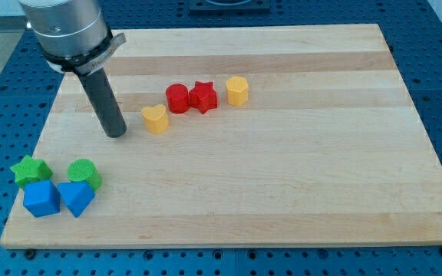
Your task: Slide the yellow heart closer to the red circle
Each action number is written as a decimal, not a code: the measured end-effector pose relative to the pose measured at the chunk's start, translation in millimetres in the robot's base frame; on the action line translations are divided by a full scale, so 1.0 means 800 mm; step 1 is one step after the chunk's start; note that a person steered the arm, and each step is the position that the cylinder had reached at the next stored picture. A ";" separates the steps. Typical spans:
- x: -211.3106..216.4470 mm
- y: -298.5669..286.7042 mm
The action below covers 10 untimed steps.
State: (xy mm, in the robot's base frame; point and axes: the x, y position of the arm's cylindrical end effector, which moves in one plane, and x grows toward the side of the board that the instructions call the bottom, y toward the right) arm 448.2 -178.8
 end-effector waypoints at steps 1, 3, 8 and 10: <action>0.000 0.004; 0.000 0.009; 0.000 0.053; 0.011 0.062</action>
State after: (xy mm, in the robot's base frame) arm 456.7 -129.2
